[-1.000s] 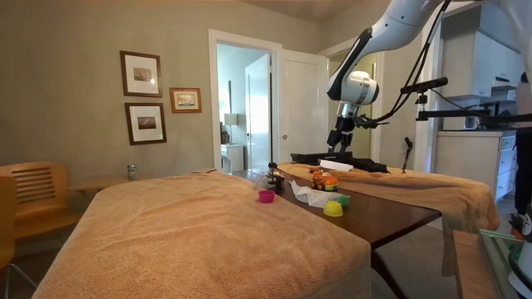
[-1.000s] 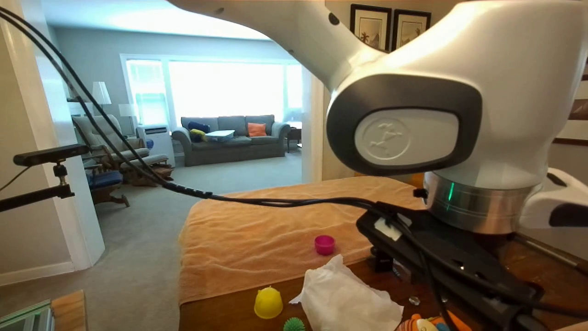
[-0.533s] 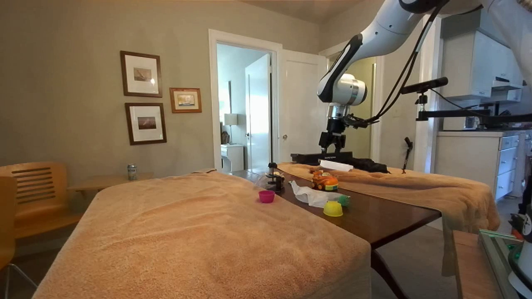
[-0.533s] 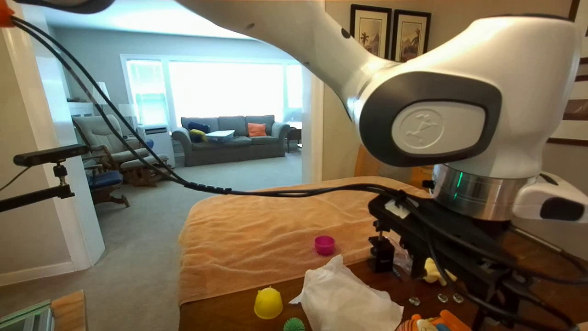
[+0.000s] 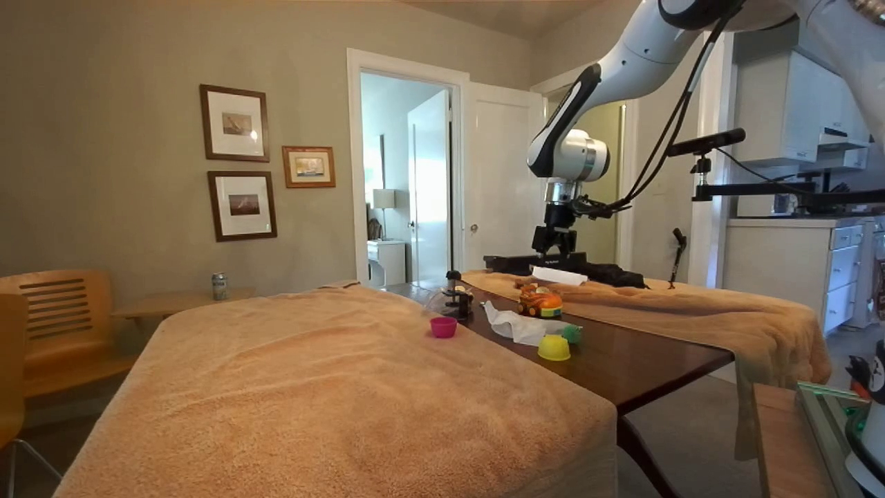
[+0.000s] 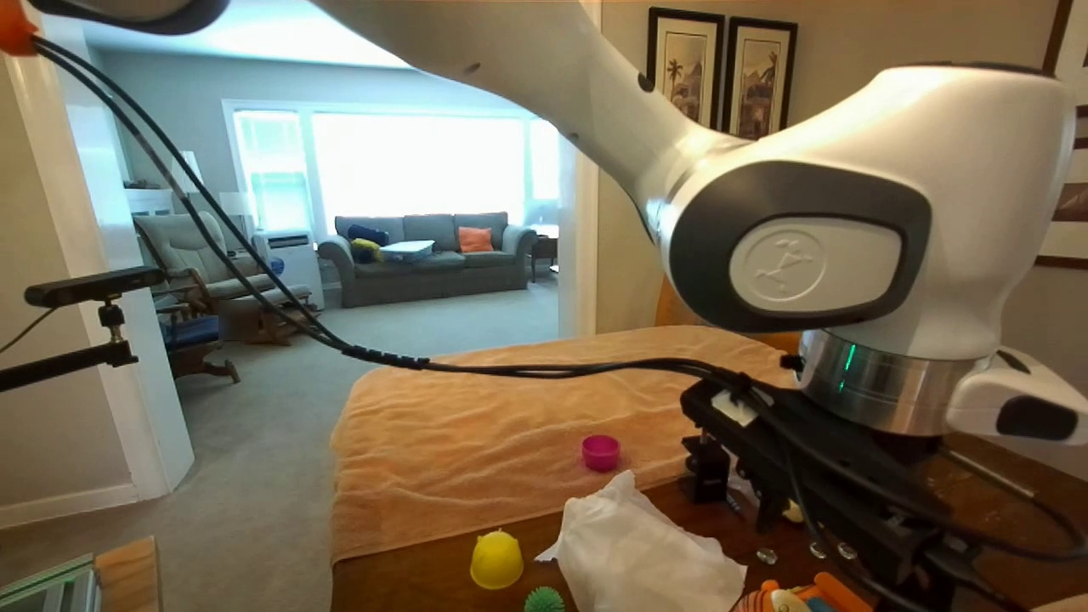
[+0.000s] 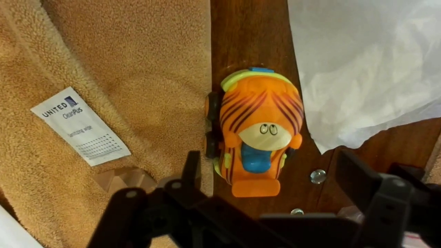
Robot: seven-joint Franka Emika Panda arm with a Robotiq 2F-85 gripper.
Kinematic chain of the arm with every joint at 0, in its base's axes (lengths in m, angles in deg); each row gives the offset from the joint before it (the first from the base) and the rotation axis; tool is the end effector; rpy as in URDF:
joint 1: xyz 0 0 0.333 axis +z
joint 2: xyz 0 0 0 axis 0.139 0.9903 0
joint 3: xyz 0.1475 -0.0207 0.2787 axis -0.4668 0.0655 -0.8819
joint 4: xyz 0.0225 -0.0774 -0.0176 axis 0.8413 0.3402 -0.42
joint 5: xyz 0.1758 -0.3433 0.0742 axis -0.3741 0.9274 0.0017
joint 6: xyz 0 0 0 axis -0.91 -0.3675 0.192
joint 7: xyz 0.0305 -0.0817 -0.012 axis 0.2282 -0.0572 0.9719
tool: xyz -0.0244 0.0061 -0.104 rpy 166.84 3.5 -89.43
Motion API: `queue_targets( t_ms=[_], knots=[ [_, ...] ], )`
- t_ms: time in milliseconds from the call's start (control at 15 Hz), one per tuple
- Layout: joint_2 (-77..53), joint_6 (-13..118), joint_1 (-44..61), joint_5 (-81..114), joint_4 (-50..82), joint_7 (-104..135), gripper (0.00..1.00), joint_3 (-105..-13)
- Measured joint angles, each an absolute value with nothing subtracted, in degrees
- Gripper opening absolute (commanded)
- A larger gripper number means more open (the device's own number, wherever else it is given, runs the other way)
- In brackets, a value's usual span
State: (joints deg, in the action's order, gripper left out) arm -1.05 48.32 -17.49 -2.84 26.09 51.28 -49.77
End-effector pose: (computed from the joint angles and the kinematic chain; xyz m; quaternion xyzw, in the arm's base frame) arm 0.5239 -0.3952 0.2970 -0.9874 0.1458 -0.0476 0.0393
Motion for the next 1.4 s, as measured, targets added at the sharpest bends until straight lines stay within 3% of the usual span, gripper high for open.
queue_targets(
  t_ms=[1400],
  knots=[
    [6.5, 57.1, -19.4, -1.6, 23.2, 50.1, 1.0, -54.0]
  ],
)
